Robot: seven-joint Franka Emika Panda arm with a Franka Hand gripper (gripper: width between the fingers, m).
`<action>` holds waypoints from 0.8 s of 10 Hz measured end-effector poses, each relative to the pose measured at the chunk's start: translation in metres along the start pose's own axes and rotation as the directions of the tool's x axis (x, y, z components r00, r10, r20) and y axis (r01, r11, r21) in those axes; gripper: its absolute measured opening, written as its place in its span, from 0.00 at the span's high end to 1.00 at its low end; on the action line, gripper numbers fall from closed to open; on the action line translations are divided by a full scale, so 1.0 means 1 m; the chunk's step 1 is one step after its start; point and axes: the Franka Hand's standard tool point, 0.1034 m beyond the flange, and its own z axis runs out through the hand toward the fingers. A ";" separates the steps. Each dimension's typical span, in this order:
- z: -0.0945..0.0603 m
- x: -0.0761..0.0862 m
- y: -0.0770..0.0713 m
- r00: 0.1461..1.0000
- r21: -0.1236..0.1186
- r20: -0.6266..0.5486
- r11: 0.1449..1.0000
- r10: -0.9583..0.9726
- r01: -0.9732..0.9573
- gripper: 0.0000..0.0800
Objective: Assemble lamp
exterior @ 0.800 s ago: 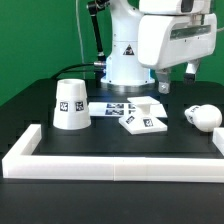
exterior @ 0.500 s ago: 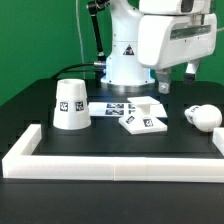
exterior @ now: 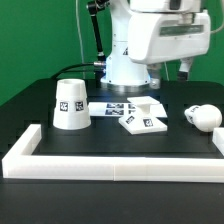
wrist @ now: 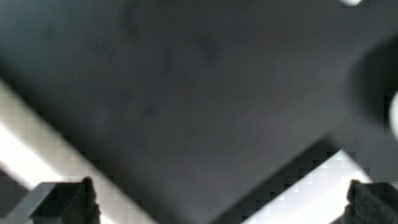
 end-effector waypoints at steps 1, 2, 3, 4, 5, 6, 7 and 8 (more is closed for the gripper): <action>0.004 -0.014 -0.006 0.999 0.005 0.011 0.999 0.053 -0.054 0.13; 0.010 -0.027 -0.008 0.998 -0.004 0.001 0.998 0.071 -0.071 0.13; 0.016 -0.040 -0.009 0.996 -0.004 -0.002 0.996 0.085 -0.085 0.13; 0.016 -0.039 -0.009 0.997 -0.002 0.001 0.997 0.083 -0.083 0.13; 0.016 -0.038 -0.009 0.997 -0.003 0.000 0.997 0.082 -0.082 0.13; 0.016 -0.039 -0.009 0.997 -0.003 0.000 0.997 0.083 -0.083 0.13; 0.016 -0.040 -0.008 0.996 -0.003 0.001 0.996 0.090 -0.090 0.13; 0.017 -0.044 -0.004 0.992 -0.005 0.003 0.992 0.126 -0.126 0.13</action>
Offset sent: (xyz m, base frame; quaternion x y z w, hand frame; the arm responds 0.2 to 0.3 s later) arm 0.0000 0.0000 0.0000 0.0000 0.0000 0.0000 1.0000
